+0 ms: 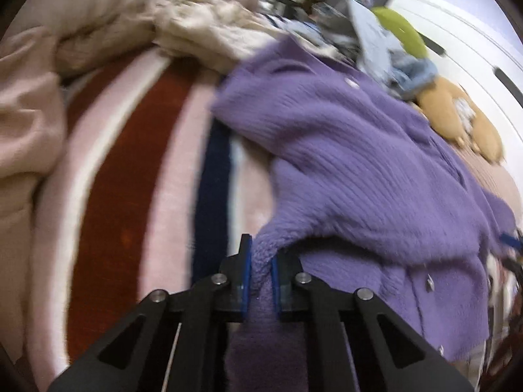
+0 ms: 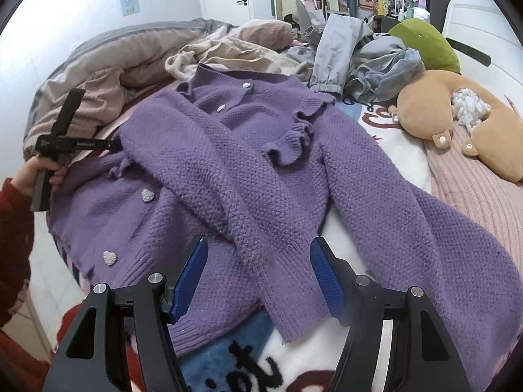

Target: Fold large clothes

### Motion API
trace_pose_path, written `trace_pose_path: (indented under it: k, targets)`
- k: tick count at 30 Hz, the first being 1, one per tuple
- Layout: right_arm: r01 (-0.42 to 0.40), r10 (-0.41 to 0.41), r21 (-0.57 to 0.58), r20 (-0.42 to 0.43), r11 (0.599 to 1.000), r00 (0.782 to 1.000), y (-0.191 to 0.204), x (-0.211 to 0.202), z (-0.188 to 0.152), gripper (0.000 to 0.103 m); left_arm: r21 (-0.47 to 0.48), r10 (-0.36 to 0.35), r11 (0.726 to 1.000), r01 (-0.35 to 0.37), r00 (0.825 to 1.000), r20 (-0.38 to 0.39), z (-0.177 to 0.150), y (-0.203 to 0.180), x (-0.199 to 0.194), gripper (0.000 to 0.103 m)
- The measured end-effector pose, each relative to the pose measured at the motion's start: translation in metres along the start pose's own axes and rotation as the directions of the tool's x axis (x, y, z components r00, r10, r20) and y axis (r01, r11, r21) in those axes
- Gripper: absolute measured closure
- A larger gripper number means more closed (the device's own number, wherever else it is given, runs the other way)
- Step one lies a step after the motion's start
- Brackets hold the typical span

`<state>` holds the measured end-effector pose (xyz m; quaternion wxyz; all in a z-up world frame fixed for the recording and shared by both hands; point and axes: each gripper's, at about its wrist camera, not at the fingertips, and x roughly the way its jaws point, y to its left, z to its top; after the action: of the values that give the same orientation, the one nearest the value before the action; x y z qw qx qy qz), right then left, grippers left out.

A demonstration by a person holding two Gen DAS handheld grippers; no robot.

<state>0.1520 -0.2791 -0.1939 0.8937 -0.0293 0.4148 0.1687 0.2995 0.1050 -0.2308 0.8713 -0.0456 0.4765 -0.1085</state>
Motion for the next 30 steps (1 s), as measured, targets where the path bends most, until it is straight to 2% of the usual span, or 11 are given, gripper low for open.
trace_pose_path:
  k: [4, 8, 10, 15, 17, 19, 20, 22, 25, 29, 30]
  targets:
    - [-0.025, 0.026, 0.023, -0.03, 0.999, 0.999, -0.001, -0.003, -0.009, 0.042, -0.01, 0.098, 0.995, -0.097, 0.994, 0.041, 0.01, 0.013, -0.004, 0.095]
    - [-0.065, 0.072, 0.084, -0.086, 0.994, 0.994, -0.007, -0.003, -0.025, 0.042, -0.025, 0.284, 0.959, -0.283, 0.954, 0.094, 0.02, 0.031, -0.001, 0.095]
    - [-0.118, 0.133, 0.135, -0.107, 0.984, 0.985, -0.01, -0.001, -0.034, 0.042, -0.065, 0.311, 0.95, -0.306, 0.946, 0.089, 0.022, 0.046, 0.003, 0.095]
    - [-0.222, 0.254, 0.2, -0.154, 0.954, 0.955, -0.004, 0.018, -0.049, 0.042, -0.08, 0.289, 0.956, -0.284, 0.955, 0.063, 0.019, 0.058, 0.015, 0.09]
    - [-0.218, 0.252, 0.192, -0.177, 0.957, 0.951, 0.002, 0.027, -0.049, 0.042, -0.08, 0.28, 0.958, -0.274, 0.958, 0.067, 0.017, 0.056, 0.011, 0.083]
    - [-0.218, 0.253, 0.185, -0.194, 0.958, 0.948, 0.007, 0.036, -0.049, 0.043, -0.079, 0.277, 0.959, -0.272, 0.959, 0.066, 0.014, 0.052, 0.004, 0.061]
    - [-0.224, 0.26, 0.189, -0.198, 0.956, 0.945, 0.009, 0.041, -0.048, 0.044, -0.077, 0.264, 0.963, -0.258, 0.961, 0.08, 0.011, 0.048, -0.003, 0.058]
    - [-0.208, 0.242, 0.171, -0.21, 0.963, 0.947, 0.015, 0.048, -0.046, 0.053, -0.076, 0.251, 0.967, -0.244, 0.963, 0.098, 0.005, 0.043, -0.013, 0.051]
    - [-0.136, 0.154, 0.092, -0.22, 0.986, 0.963, 0.024, 0.052, -0.043, 0.094, -0.104, 0.237, 0.969, -0.224, 0.962, 0.138, -0.003, 0.038, -0.032, 0.042]
    - [-0.031, 0.03, 0.0, -0.213, 1.0, 0.977, 0.028, 0.04, -0.041, 0.098, -0.132, 0.16, 0.982, -0.136, 0.967, 0.198, -0.013, 0.031, -0.059, 0.04]
    - [0.0, -0.001, -0.003, -0.207, 1.0, 0.978, 0.023, 0.032, -0.042, 0.099, -0.128, 0.155, 0.983, -0.129, 0.964, 0.215, -0.016, 0.028, -0.065, 0.035]
